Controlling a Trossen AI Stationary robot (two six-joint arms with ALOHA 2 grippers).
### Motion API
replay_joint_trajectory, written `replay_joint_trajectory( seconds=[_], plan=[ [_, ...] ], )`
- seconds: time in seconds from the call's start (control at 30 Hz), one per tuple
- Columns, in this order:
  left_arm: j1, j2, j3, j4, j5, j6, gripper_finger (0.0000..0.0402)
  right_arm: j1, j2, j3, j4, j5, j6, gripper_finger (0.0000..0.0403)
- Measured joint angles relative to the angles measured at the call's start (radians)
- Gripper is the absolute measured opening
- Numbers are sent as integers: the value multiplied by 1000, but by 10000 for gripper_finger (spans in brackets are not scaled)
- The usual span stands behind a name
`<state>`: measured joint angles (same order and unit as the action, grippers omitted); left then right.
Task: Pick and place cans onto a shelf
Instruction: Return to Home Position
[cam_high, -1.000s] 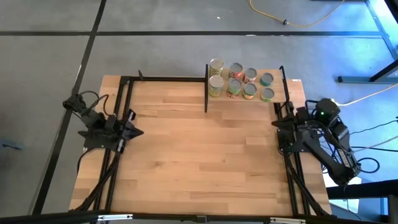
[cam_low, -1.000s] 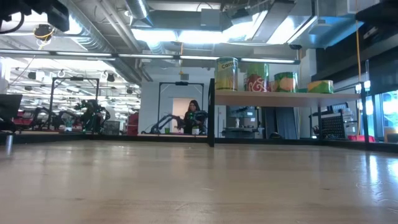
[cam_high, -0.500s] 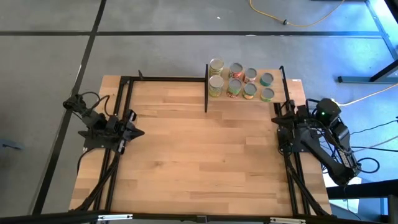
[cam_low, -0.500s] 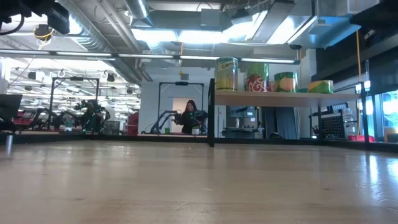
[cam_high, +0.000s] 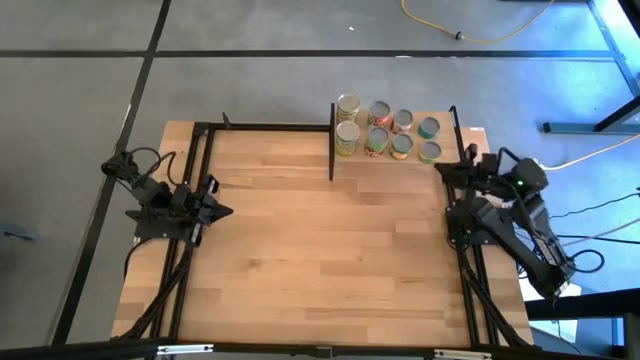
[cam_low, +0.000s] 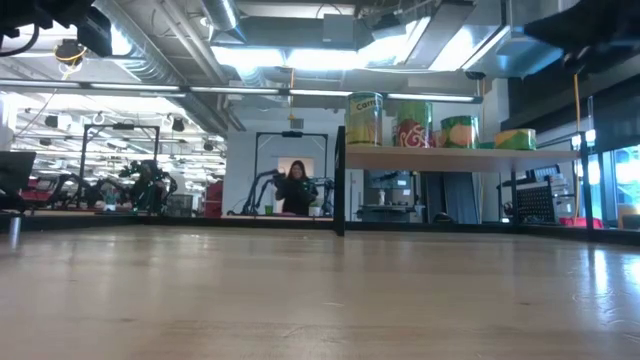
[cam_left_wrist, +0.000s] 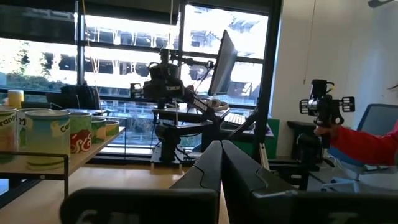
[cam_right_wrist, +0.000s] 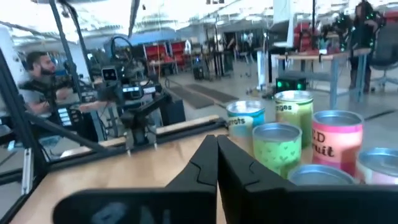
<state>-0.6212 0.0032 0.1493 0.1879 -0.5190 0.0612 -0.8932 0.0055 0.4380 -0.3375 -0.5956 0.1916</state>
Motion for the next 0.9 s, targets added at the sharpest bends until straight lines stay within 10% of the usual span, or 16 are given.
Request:
replay_joint_trajectory(
  seconds=[0.23,0.9],
  plan=[
    [0,0,0,0,-11,6,0,56,1,-200,350,-79,93,2],
    [33,0,0,-131,-10,-15,0,404,1,-380,372,2,-28,1]
  ],
)
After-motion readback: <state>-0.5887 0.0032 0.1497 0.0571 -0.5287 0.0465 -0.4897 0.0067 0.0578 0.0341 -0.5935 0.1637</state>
